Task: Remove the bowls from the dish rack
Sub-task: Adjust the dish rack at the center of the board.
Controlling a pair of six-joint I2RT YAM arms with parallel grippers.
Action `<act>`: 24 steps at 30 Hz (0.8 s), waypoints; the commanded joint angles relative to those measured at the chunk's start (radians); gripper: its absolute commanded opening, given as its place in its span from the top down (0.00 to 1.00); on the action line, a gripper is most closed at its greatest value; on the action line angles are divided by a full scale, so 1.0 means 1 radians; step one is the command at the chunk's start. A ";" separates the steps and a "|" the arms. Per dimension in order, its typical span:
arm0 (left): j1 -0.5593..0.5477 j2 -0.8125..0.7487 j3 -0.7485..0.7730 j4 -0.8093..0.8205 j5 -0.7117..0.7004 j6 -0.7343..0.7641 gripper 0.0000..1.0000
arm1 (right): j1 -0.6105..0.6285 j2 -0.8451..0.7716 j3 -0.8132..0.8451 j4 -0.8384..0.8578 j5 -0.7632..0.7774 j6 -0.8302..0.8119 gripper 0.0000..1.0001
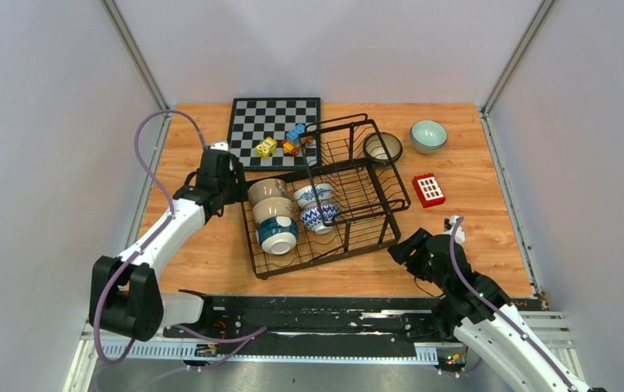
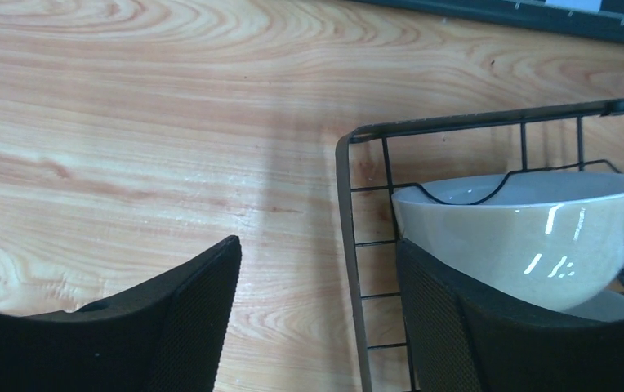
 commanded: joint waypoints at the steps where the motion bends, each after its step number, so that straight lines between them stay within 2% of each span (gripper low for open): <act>1: 0.005 0.061 -0.003 0.021 0.026 0.020 0.32 | -0.011 -0.020 0.032 -0.061 -0.026 -0.032 0.40; 9: 0.005 0.158 -0.014 0.045 0.007 0.014 0.47 | -0.011 -0.043 0.048 -0.061 -0.019 -0.040 0.40; 13: 0.004 0.177 -0.031 0.058 0.049 -0.020 0.64 | -0.010 -0.030 0.053 -0.058 -0.008 -0.040 0.39; 21: 0.002 0.065 -0.142 0.090 0.094 -0.080 1.00 | -0.010 -0.007 0.076 -0.051 0.034 -0.072 0.37; 24: -0.002 0.020 -0.173 0.088 0.107 -0.100 1.00 | -0.012 0.008 0.091 -0.048 0.057 -0.085 0.36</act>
